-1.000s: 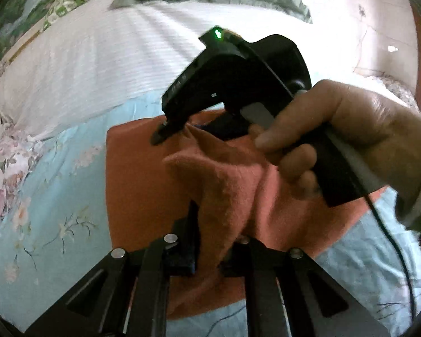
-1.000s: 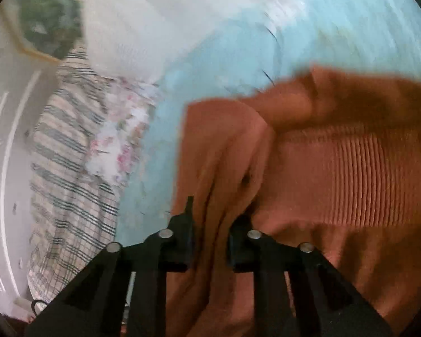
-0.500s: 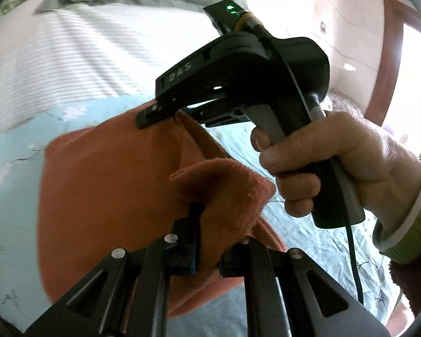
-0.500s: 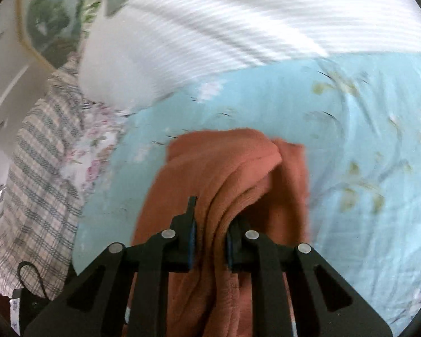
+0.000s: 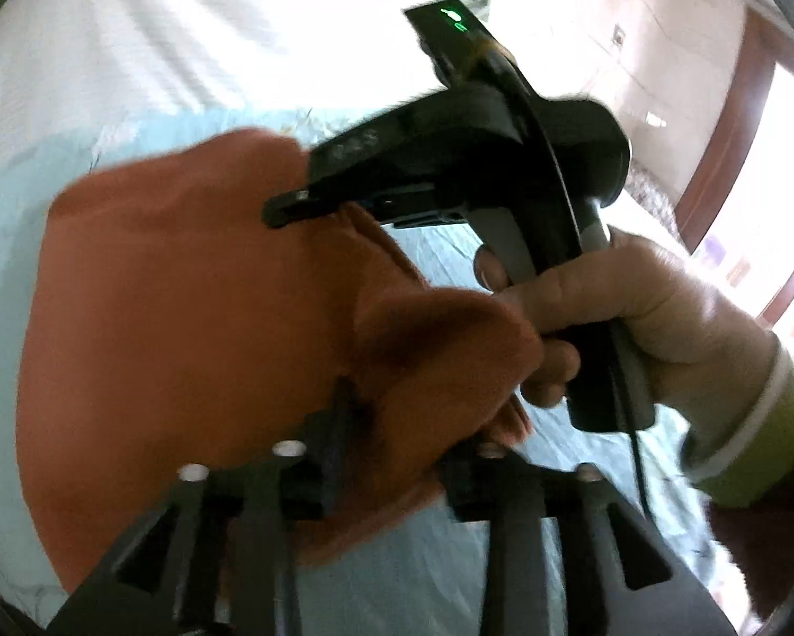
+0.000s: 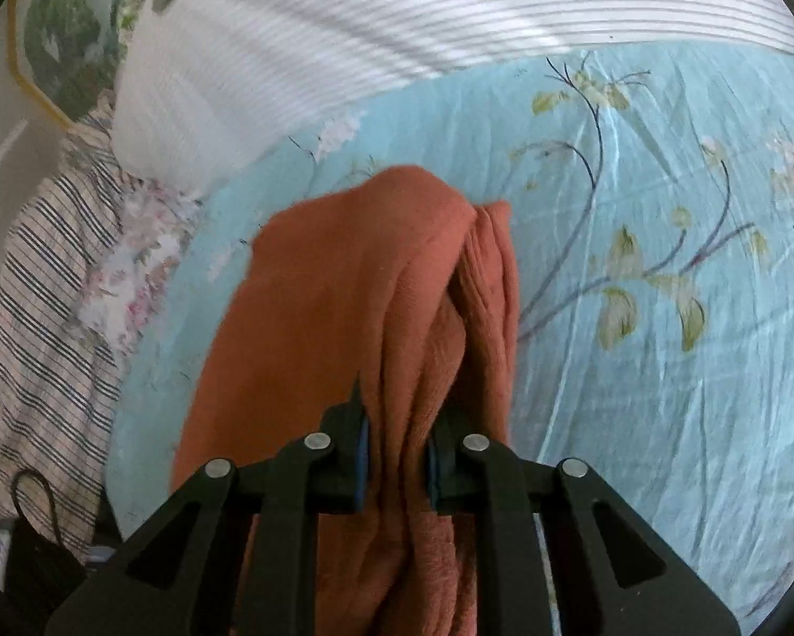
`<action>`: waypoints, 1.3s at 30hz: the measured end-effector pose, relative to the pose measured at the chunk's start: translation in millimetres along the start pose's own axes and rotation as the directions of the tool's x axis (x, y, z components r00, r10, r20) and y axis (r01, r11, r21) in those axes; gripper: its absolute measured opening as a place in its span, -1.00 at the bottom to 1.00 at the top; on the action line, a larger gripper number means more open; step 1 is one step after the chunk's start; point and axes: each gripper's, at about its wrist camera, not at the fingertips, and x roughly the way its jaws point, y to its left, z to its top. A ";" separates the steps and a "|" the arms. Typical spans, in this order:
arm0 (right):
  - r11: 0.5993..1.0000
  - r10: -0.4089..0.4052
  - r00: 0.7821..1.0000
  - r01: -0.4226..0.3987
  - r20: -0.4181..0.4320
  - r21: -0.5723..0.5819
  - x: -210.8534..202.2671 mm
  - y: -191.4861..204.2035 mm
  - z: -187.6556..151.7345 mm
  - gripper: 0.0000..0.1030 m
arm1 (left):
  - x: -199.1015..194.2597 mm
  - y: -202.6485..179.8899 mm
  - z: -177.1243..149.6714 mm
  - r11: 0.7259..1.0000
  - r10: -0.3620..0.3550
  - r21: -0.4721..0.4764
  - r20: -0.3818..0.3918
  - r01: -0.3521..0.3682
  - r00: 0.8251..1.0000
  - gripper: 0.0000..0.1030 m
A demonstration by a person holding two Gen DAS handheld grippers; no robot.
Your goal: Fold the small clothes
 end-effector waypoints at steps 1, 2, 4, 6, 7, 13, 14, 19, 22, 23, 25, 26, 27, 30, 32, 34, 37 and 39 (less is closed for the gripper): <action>1.000 -0.003 1.000 0.003 0.008 0.009 -3.8 -1.0 -1.6 -0.46 | -7.1 2.9 -0.8 1.000 -0.009 -0.017 -0.005 0.009 1.000 -0.10; 1.000 -0.012 1.000 0.012 0.027 0.017 -11.4 -2.0 -3.5 -0.30 | -15.2 8.6 -3.0 0.999 -0.012 -0.035 -0.008 0.012 1.000 0.11; 0.999 -0.034 0.997 0.032 0.071 0.023 -26.2 -3.2 -6.4 0.03 | -40.0 24.1 -7.9 0.996 -0.017 -0.082 0.011 0.018 1.000 0.30; 0.998 -0.043 0.992 0.039 0.120 0.041 -44.3 -5.6 -10.1 0.22 | -62.7 43.7 -8.8 0.991 0.005 -0.133 0.040 0.000 0.999 0.51; 0.998 -0.044 0.991 0.037 0.130 0.051 -49.8 -7.0 -11.6 0.26 | -74.3 55.9 -8.5 0.987 0.026 -0.162 0.055 -0.017 0.998 0.57; 0.997 -0.034 0.996 0.028 0.080 0.076 -45.9 -9.1 -20.4 0.43 | -81.3 141.0 3.0 0.934 0.061 -0.353 0.028 -0.047 0.998 0.65; 0.996 -0.034 0.997 0.029 0.068 0.080 -42.4 -8.7 -21.8 0.45 | -73.7 157.0 5.9 0.923 0.044 -0.384 0.015 -0.035 0.999 0.65; 0.994 -0.016 1.000 0.013 0.025 0.112 -25.2 -15.7 -25.5 0.47 | -26.8 191.4 8.6 0.869 -0.078 -0.493 -0.062 0.038 0.995 0.65; 0.991 0.008 1.000 -0.008 0.002 0.134 -15.7 -19.3 -28.0 0.46 | -3.2 199.6 11.4 0.852 -0.116 -0.519 -0.069 0.064 0.991 0.64; 0.990 0.016 1.000 -0.016 0.001 0.139 -12.7 -20.3 -28.1 0.46 | -0.6 200.3 14.5 0.855 -0.114 -0.514 -0.057 0.069 0.992 0.64; 0.987 0.038 0.999 -0.037 0.000 0.155 -7.5 -22.6 -27.7 0.45 | 7.7 199.7 20.2 0.867 -0.113 -0.492 -0.050 0.074 0.992 0.63; 0.987 0.045 0.999 -0.043 -0.005 0.158 -4.8 -23.3 -27.1 0.29 | 11.1 197.8 20.7 0.874 -0.110 -0.482 -0.053 0.071 0.993 0.60; 0.985 0.055 0.998 -0.052 -0.017 0.162 -1.3 -22.2 -26.6 0.08 | 15.0 196.8 22.6 0.882 -0.103 -0.467 -0.054 0.066 0.993 0.36; 0.977 0.094 0.995 -0.087 -0.025 0.194 7.7 -14.8 -30.1 -0.33 | 20.2 189.1 22.8 0.892 -0.126 -0.445 -0.065 0.084 0.990 -0.28; 0.974 0.118 0.993 -0.117 0.007 0.195 0.5 -1.7 -35.0 -0.40 | 9.3 183.3 20.5 0.904 -0.116 -0.419 -0.048 0.085 0.992 -0.44; 0.968 0.161 0.986 -0.164 0.029 0.191 -4.8 13.5 -40.5 -0.44 | -12.6 180.0 17.6 0.907 -0.119 -0.409 -0.018 0.101 0.993 -0.48; 0.963 0.225 0.974 -0.226 0.025 0.147 -1.5 51.7 -52.0 -0.45 | -57.7 178.7 7.5 0.922 -0.103 -0.372 0.025 0.105 0.994 -0.49; 0.955 0.272 0.962 -0.272 0.015 0.121 8.0 79.3 -59.9 -0.45 | -89.2 182.0 -2.8 0.935 -0.073 -0.346 0.038 0.082 0.997 -0.49</action>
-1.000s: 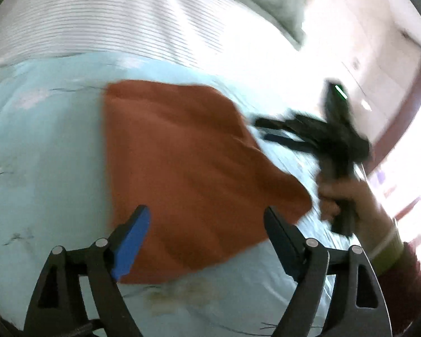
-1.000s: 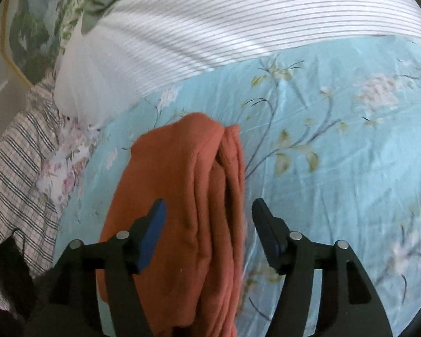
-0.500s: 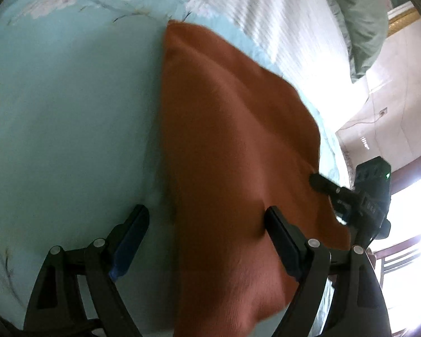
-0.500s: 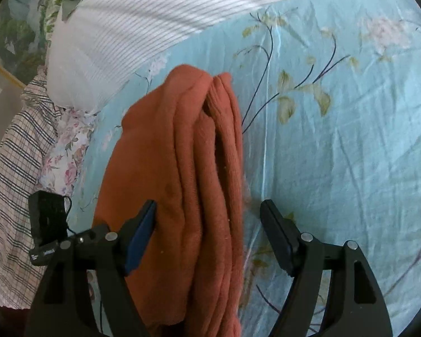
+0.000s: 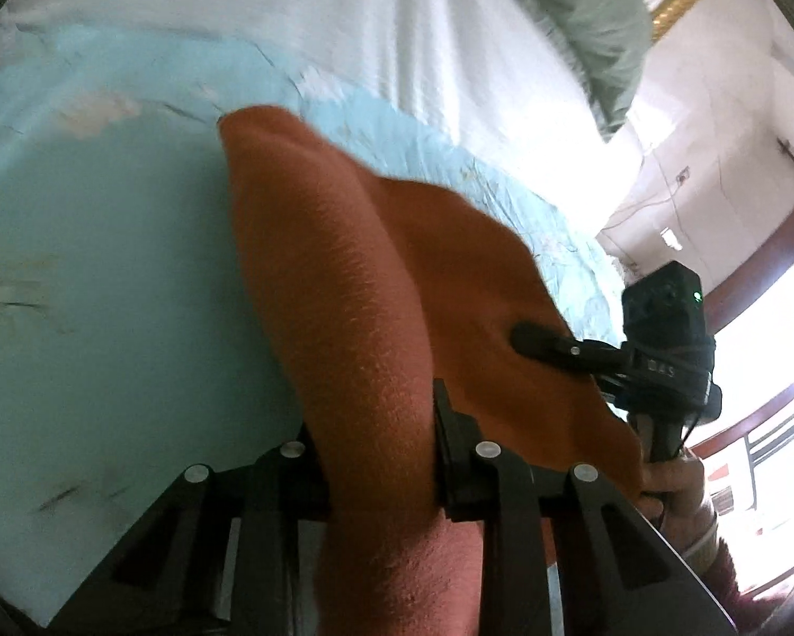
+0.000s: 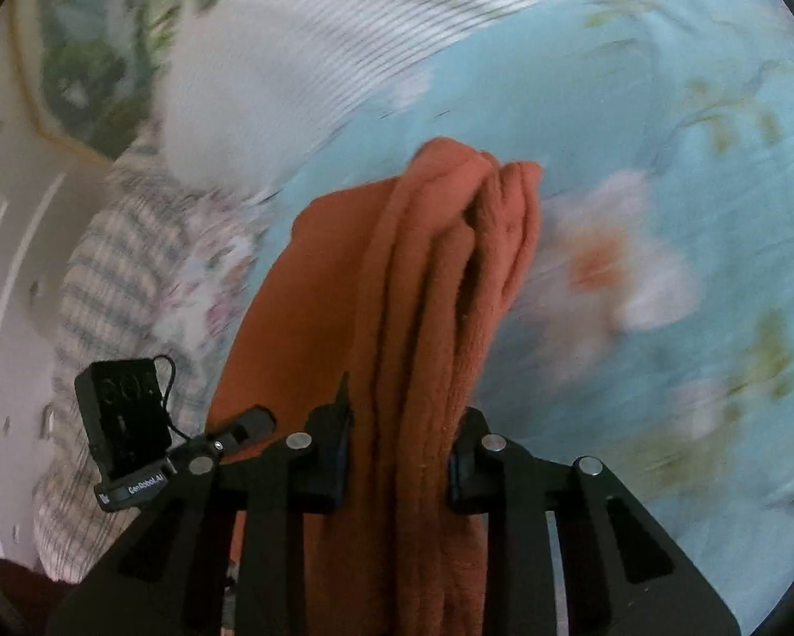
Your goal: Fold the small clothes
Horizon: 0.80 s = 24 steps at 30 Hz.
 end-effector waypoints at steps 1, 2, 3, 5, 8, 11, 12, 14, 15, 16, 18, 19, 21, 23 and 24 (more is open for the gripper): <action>0.999 0.028 1.000 -0.028 -0.011 -0.015 11.6 13.4 -6.1 -0.45 | -17.3 4.8 -3.9 1.000 0.012 0.004 0.010 -0.012 1.000 -0.49; 0.999 0.043 0.999 -0.044 -0.019 -0.023 18.2 20.9 -8.5 -0.45 | -33.7 12.0 -9.1 1.000 0.026 0.000 0.019 -0.026 0.999 -0.49; 0.997 0.063 0.997 -0.064 -0.032 -0.036 28.9 31.4 -12.3 -0.45 | -50.2 19.8 -14.2 0.999 0.037 -0.010 0.026 -0.037 0.999 -0.49; 0.994 0.097 0.994 -0.100 -0.059 -0.053 49.5 49.2 -20.8 -0.46 | -72.2 33.3 -21.0 0.999 0.048 -0.025 0.034 -0.047 0.998 -0.49; 0.991 0.111 0.989 -0.117 -0.094 -0.062 74.6 63.5 -31.3 -0.46 | -100.2 53.7 -34.2 0.995 0.084 -0.057 0.056 -0.081 0.995 -0.49; 0.994 0.067 0.989 -0.077 -0.132 -0.073 95.9 67.3 -42.7 -0.46 | -109.1 76.9 -52.2 0.989 0.115 -0.101 0.050 -0.110 0.992 -0.48; 0.995 0.039 0.989 -0.050 -0.140 -0.081 100.2 66.0 -46.0 -0.46 | -106.9 85.9 -59.0 0.985 0.131 -0.121 0.032 -0.126 0.991 -0.45; 0.997 -0.008 0.989 -0.004 -0.150 -0.081 105.6 62.3 -52.6 -0.45 | -97.4 103.2 -73.2 0.970 0.181 -0.160 -0.016 -0.182 0.983 -0.33; 0.998 -0.008 0.989 -0.002 -0.148 -0.069 105.1 59.9 -54.8 -0.45 | -94.4 109.6 -78.4 0.966 0.184 -0.180 -0.024 -0.185 0.983 -0.24; 0.998 -0.006 0.989 -0.003 -0.145 -0.058 103.1 57.7 -56.1 -0.44 | -94.8 113.5 -83.3 0.964 0.178 -0.196 -0.011 -0.177 0.984 -0.19; 0.999 -0.016 0.990 0.009 -0.140 -0.053 100.1 57.0 -57.9 -0.41 | -92.3 109.7 -82.6 0.963 0.187 -0.197 0.000 -0.184 0.982 -0.10; 0.998 -0.023 0.990 0.015 -0.138 -0.056 98.9 57.2 -58.2 -0.41 | -91.7 106.6 -82.7 0.962 0.202 -0.185 0.002 -0.199 0.979 -0.10; 0.997 -0.040 0.990 0.031 -0.132 -0.069 97.1 61.6 -58.5 -0.41 | -89.5 100.0 -82.9 0.963 0.222 -0.159 0.000 -0.219 0.975 -0.10; 0.996 -0.050 0.991 0.041 -0.126 -0.075 97.4 64.1 -58.8 -0.41 | -91.7 99.3 -87.0 0.962 0.233 -0.142 -0.001 -0.231 0.972 -0.10; 0.996 -0.052 0.991 0.043 -0.125 -0.072 97.3 63.6 -58.4 -0.41 | -91.2 98.5 -87.4 0.962 0.236 -0.141 0.000 -0.234 0.972 -0.10</action>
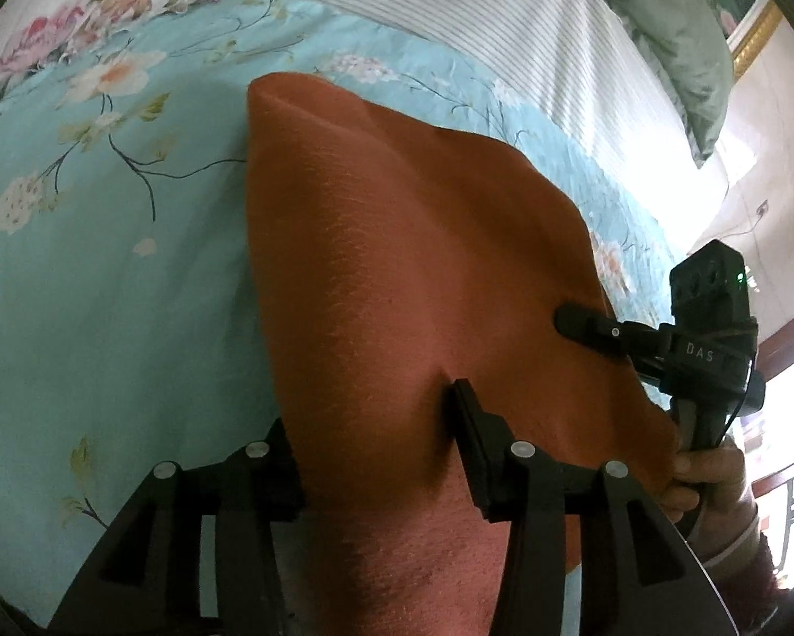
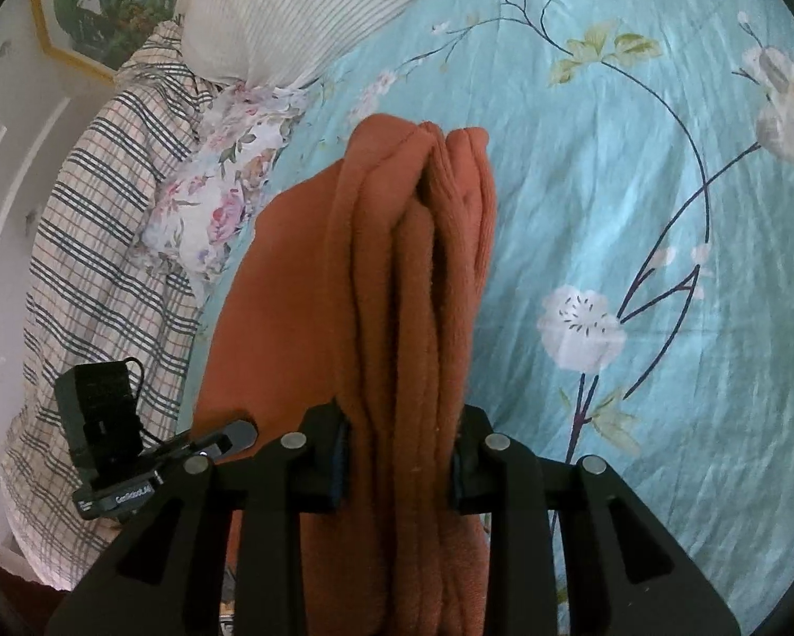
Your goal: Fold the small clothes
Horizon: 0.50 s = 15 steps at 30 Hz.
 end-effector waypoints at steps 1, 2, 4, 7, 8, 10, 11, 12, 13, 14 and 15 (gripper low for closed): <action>1.000 -0.007 1.000 0.007 0.001 0.000 0.2 1.6 0.3 -0.37 | -1.1 1.8 0.9 1.000 -0.001 -0.003 0.000 0.001 1.000 -0.10; 1.000 -0.021 1.000 0.021 0.004 0.000 -1.2 1.9 0.1 -0.25 | 0.7 1.8 0.9 1.000 -0.001 -0.006 -0.002 0.001 1.000 -0.09; 0.998 -0.063 0.998 0.063 0.023 -0.005 -10.9 2.0 0.2 -0.16 | -2.0 4.8 0.1 1.000 0.003 -0.010 -0.006 -0.003 1.000 -0.06; 0.995 -0.097 0.992 0.098 0.082 -0.014 -31.4 6.9 2.8 -0.12 | -14.1 3.3 -0.7 1.000 0.028 0.000 0.007 -0.028 1.000 -0.05; 0.994 -0.109 0.988 0.111 0.112 -0.014 -40.7 9.4 4.5 -0.10 | -20.2 3.1 -1.7 0.999 0.044 0.007 0.019 -0.045 0.999 -0.04; 0.994 -0.104 0.982 0.109 0.160 -0.019 -55.5 14.5 9.0 -0.10 | -35.7 5.1 -3.8 0.997 0.075 0.013 0.057 -0.075 0.996 -0.01; 0.995 -0.090 0.980 0.096 0.176 -0.025 -60.3 17.5 11.9 -0.10 | -43.2 6.4 -4.5 0.996 0.084 0.009 0.078 -0.085 0.993 -0.01; 0.996 -0.073 0.981 0.080 0.181 -0.036 -62.1 21.5 15.2 -0.10 | -52.2 7.6 -5.4 0.997 0.081 0.003 0.102 -0.082 0.991 -0.01; 0.997 -0.061 0.982 0.070 0.178 -0.044 -60.9 24.8 17.4 -0.10 | -58.3 8.3 -6.5 0.998 0.068 0.002 0.116 -0.069 0.991 -0.01; 0.997 -0.046 0.985 0.056 0.164 -0.055 -56.6 28.3 20.5 -0.10 | -64.0 7.8 -7.6 0.999 0.053 0.003 0.130 -0.054 0.990 -0.01; 0.997 -0.037 0.987 0.047 0.155 -0.061 -52.8 30.3 22.1 -0.10 | -69.8 6.2 -8.9 0.999 0.035 0.009 0.144 -0.037 0.989 -0.01</action>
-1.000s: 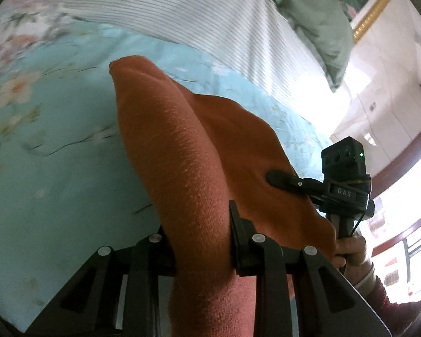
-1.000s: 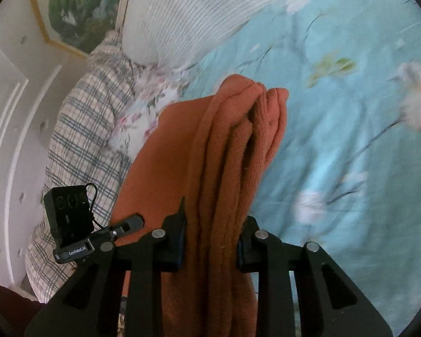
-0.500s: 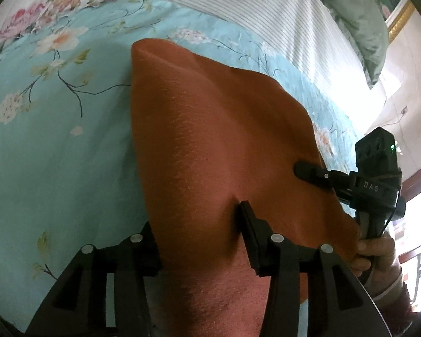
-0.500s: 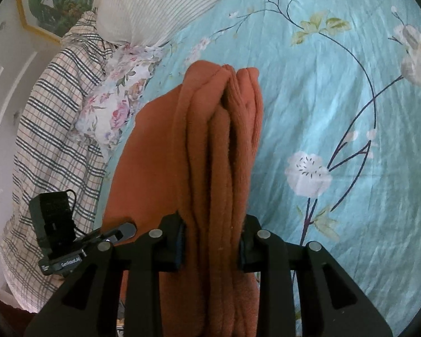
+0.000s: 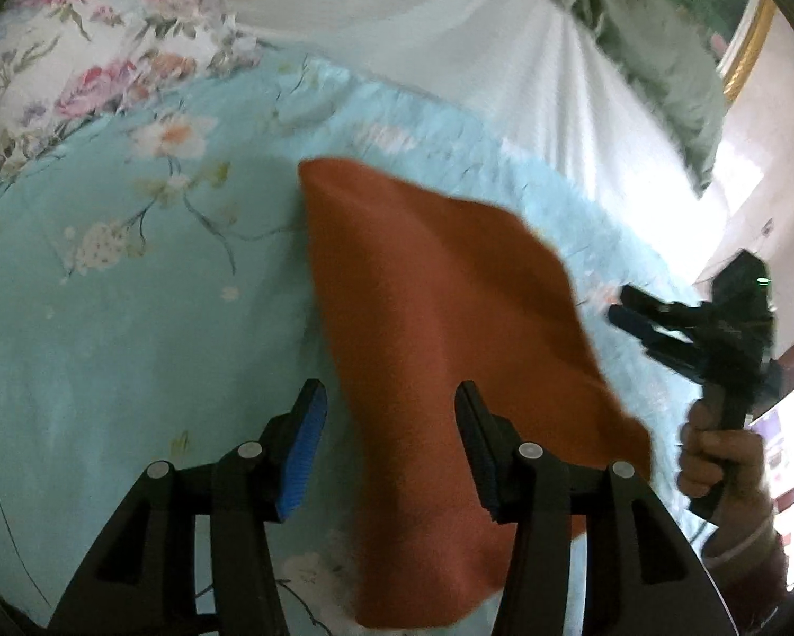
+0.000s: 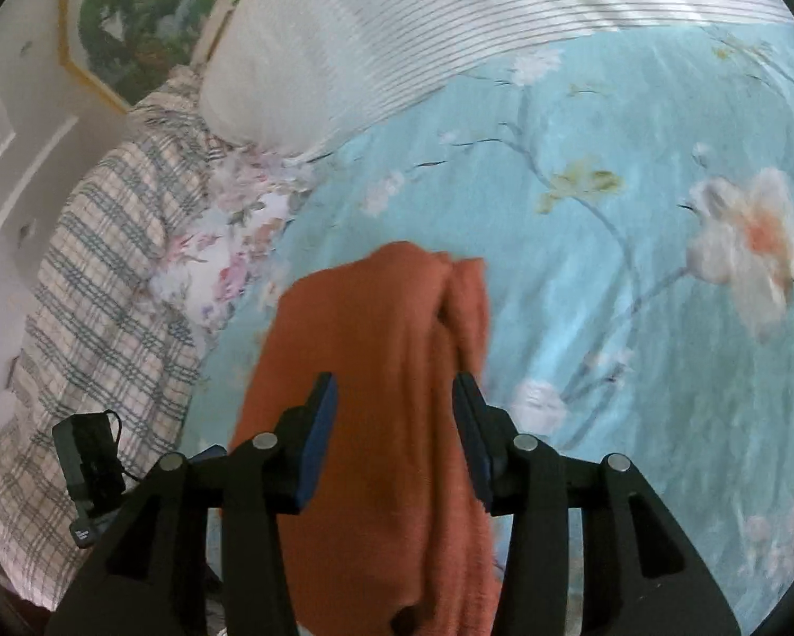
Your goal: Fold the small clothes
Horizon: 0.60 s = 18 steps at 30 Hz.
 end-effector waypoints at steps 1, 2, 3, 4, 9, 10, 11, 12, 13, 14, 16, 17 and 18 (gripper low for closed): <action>1.000 0.007 1.000 -0.007 -0.011 -0.004 5.4 1.9 0.8 -0.10 | -5.5 -3.1 -0.2 1.000 -0.025 0.011 0.013 0.025 1.000 -0.01; 1.000 0.006 1.000 -0.007 -0.026 -0.010 14.0 2.9 1.7 -0.10 | -9.1 -6.2 -0.8 0.999 -0.048 0.022 0.022 0.047 0.999 -0.01; 1.000 -0.003 0.999 0.003 -0.037 -0.012 20.6 2.8 2.6 -0.10 | -11.8 -9.8 -1.8 0.997 -0.070 0.034 0.029 0.069 0.997 -0.01; 1.000 -0.021 0.998 0.021 -0.051 -0.006 30.6 0.2 4.6 -0.10 | -13.4 -13.4 -2.9 0.995 -0.093 0.045 0.032 0.092 0.995 -0.01; 1.000 -0.023 0.997 0.024 -0.073 0.014 52.0 -6.4 14.6 -0.80 | -7.7 -30.7 -9.7 0.983 -0.153 0.101 -0.010 0.153 0.988 -0.05; 1.000 -0.012 0.998 0.013 -0.057 0.010 48.5 -3.4 16.9 -0.78 | -4.9 -32.9 -12.1 0.982 -0.148 0.111 -0.024 0.150 0.989 -0.05; 1.000 0.016 1.000 -0.016 -0.015 0.000 37.7 0.9 19.3 -0.79 | -3.3 -34.3 -14.0 0.981 -0.148 0.117 -0.039 0.152 0.988 -0.05; 1.000 0.028 1.000 -0.028 0.014 -0.010 29.2 3.6 19.9 -0.79 | -3.5 -36.0 -15.7 0.980 -0.154 0.122 -0.047 0.158 0.987 -0.05; 0.999 0.029 0.999 -0.029 0.041 -0.020 21.0 5.9 19.6 -0.79 | -4.7 -36.4 -16.1 0.979 -0.156 0.125 -0.046 0.161 0.987 -0.05; 0.999 0.023 0.997 -0.021 0.069 -0.024 11.8 4.6 17.1 -0.79 | -5.8 -37.2 -16.8 0.978 -0.156 0.129 -0.045 0.161 0.987 -0.05; 1.000 -0.006 0.998 0.006 0.067 -0.007 10.4 -2.7 12.6 -0.79 | -3.9 -37.3 -18.7 0.978 -0.159 0.129 -0.054 0.165 0.986 -0.05; 0.999 -0.050 0.998 0.050 0.042 0.003 16.2 -11.7 8.5 -0.79 | -1.6 -36.8 -20.4 0.977 -0.167 0.124 -0.061 0.173 0.984 -0.05; 0.997 -0.071 0.997 0.071 0.021 0.016 22.3 -18.7 4.9 -0.79 | 2.2 -37.5 -23.9 0.975 -0.182 0.120 -0.071 0.189 0.981 -0.05</action>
